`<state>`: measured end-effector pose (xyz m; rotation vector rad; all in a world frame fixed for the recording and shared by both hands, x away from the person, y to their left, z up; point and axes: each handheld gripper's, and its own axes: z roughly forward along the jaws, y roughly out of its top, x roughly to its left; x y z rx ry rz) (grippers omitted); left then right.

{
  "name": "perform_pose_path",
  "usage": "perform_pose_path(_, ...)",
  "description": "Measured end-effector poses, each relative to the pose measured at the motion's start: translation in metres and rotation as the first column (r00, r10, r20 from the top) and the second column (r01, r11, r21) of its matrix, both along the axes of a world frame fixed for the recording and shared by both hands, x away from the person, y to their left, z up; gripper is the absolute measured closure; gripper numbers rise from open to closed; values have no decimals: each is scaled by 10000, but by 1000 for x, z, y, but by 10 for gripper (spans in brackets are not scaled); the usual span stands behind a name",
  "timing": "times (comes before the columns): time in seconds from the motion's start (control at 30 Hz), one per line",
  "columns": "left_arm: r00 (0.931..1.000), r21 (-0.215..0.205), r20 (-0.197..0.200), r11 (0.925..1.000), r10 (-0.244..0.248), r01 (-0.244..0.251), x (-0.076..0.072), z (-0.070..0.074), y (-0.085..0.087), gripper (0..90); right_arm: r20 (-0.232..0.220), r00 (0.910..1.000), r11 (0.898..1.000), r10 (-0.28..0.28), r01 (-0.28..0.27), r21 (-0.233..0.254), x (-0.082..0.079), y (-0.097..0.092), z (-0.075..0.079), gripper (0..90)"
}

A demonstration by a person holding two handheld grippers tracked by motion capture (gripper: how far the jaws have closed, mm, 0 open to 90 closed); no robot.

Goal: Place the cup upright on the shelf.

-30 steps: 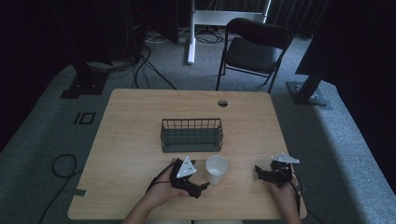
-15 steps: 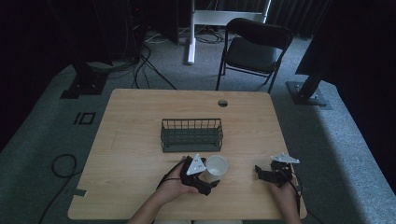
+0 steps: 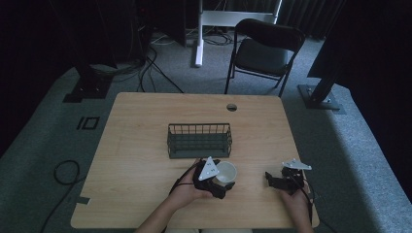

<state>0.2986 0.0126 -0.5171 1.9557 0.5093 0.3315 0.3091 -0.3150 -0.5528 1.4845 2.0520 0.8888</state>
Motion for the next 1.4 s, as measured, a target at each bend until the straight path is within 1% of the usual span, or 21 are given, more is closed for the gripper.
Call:
perform_pose_path(0.2, 9996, -468, 147, 9987, 228, -221, 1, -2, 0, 71, 1, 10000, 10000, 0, 0, -1, 0, 0, 0, 121)
perform_pose_path(0.23, 9996, -571, 182, 9982, 210, -199, 0, -3, -1, 117, 2, 10000, 10000, 3, -3, -2, 0, 0, 0, 121)
perform_pose_path(0.27, 9996, -571, 182, 9982, 210, -199, 0, -3, -1, 149, 2, 10000, 10000, 3, -3, -2, 0, 0, 0, 121)
perform_pose_path(0.33, 9993, -521, 280, 9984, 253, -239, -1, -4, -1, 152, 2, 10000, 10000, 2, -2, -2, 0, 0, 0, 121)
perform_pose_path(0.37, 9994, -519, 299, 9985, 160, -144, -1, -4, -1, 200, 2, 10000, 10000, 1, -1, -1, 0, 0, 0, 121)
perform_pose_path(0.47, 9994, -484, 325, 9988, 114, -98, 0, -3, -1, 203, 2, 10000, 10000, 1, -1, -1, 0, 0, 0, 121)
perform_pose_path(0.53, 9984, -533, 394, 9979, 399, -378, 1, -3, 0, 204, 1, 10000, 10000, 1, -1, -1, 0, 0, 0, 121)
perform_pose_path(0.57, 9986, -541, 404, 9980, 348, -326, 1, -1, 1, 205, 1, 10000, 10000, 0, 0, -2, 0, 0, 0, 122)
perform_pose_path(0.6, 9982, -653, 434, 9971, 414, -385, 1, 0, 2, 205, 2, 10000, 10000, 0, 0, -1, 0, 0, 0, 121)
perform_pose_path(0.77, 9979, -729, 508, 9966, 411, -373, -1, 7, 3, 206, 0, 10000, 10000, -1, 1, -1, 0, 0, 0, 121)
perform_pose_path(0.87, 9973, -672, 653, 9973, 349, -305, -2, 15, 3, 206, 2, 10000, 10000, -1, 1, -1, 0, 0, 0, 121)
perform_pose_path(0.93, 9970, -720, 680, 9969, 360, -310, -2, 21, 4, 206, 1, 10000, 10000, -1, 1, -2, 0, 0, 0, 121)
perform_pose_path(0.97, 9970, -720, 680, 9969, 360, -310, -2, 21, 4, 207, 1, 10000, 10000, -1, 1, -2, 0, 0, 0, 121)
perform_pose_path(1.03, 9955, -821, 798, 9956, 515, -449, -2, 33, 7, 206, 3, 10000, 10000, -12, 12, 16, 0, 0, 0, 121)
perform_pose_path(1.07, 9948, -796, 881, 9958, 514, -444, -1, 37, 8, 206, 3, 10000, 10000, -7, 7, 9, 0, 0, 0, 121)
perform_pose_path(1.13, 9939, -944, 911, 9941, 614, -528, 0, 44, 11, 206, 2, 10000, 10000, -2, 2, -1, 0, 0, 0, 122)
perform_pose_path(1.17, 9939, -944, 911, 9941, 614, -528, 0, 44, 11, 206, 2, 10000, 10000, -2, 2, -1, 0, 0, 0, 122)
perform_pose_path(1.2, 9927, -890, 1026, 9946, 628, -537, 0, 49, 12, 206, 3, 10000, 10000, -9, 9, 8, 0, 0, 0, 121)
perform_pose_path(1.23, 9909, -980, 1119, 9931, 749, -640, 2, 55, 15, 206, 2, 10000, 10000, -10, 10, 9, 0, 0, 0, 121)
perform_pose_path(1.27, 9909, -980, 1119, 9931, 749, -640, 2, 55, 15, 206, 2, 10000, 10000, -10, 10, 9, 0, 0, 0, 121)
perform_pose_path(1.4, 9868, -1009, 1265, 9909, 1012, -887, 7, 66, 21, 206, 10, 10000, 10000, -6, 6, 2, 0, 0, 0, 122)
